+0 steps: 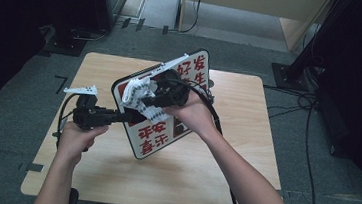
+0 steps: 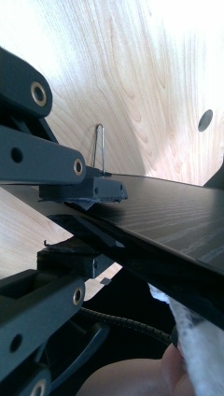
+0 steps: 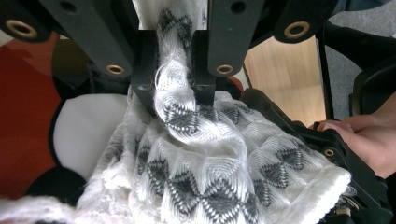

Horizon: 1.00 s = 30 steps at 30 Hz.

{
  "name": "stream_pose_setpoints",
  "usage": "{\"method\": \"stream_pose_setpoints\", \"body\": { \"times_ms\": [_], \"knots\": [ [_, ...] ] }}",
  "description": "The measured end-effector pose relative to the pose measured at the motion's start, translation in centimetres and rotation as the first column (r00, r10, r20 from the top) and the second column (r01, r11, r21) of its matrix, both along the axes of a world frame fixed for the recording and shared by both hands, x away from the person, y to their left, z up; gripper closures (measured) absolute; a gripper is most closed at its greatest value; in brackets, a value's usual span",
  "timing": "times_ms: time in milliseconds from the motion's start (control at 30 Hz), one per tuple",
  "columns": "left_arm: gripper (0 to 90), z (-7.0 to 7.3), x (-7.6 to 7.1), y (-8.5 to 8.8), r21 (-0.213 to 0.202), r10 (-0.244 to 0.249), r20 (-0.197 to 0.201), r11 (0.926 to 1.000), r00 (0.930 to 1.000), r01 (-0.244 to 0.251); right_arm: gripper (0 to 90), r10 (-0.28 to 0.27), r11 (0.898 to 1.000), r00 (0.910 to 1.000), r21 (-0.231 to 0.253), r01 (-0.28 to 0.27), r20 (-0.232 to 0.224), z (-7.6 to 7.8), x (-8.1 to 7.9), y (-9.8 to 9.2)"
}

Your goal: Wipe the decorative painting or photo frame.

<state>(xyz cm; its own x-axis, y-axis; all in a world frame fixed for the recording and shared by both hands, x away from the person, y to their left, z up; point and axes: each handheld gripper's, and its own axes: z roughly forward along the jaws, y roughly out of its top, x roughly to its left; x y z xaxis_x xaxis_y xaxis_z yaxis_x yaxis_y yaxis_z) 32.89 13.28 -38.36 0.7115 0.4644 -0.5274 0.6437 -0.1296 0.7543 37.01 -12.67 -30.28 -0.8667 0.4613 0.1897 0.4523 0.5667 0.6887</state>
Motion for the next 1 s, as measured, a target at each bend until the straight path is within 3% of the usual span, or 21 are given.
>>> {"method": "stream_pose_setpoints", "body": {
  "times_ms": [1000],
  "knots": [
    [72.4, 0.0, 0.0, 0.0, -0.006, -0.004, -0.001, 1.0, 1.0, 0.004, 76.3, 0.012, 1.0, 0.9996, -0.018, -0.012, -0.027, -4.2, -0.9, -1.1]
  ]
}}
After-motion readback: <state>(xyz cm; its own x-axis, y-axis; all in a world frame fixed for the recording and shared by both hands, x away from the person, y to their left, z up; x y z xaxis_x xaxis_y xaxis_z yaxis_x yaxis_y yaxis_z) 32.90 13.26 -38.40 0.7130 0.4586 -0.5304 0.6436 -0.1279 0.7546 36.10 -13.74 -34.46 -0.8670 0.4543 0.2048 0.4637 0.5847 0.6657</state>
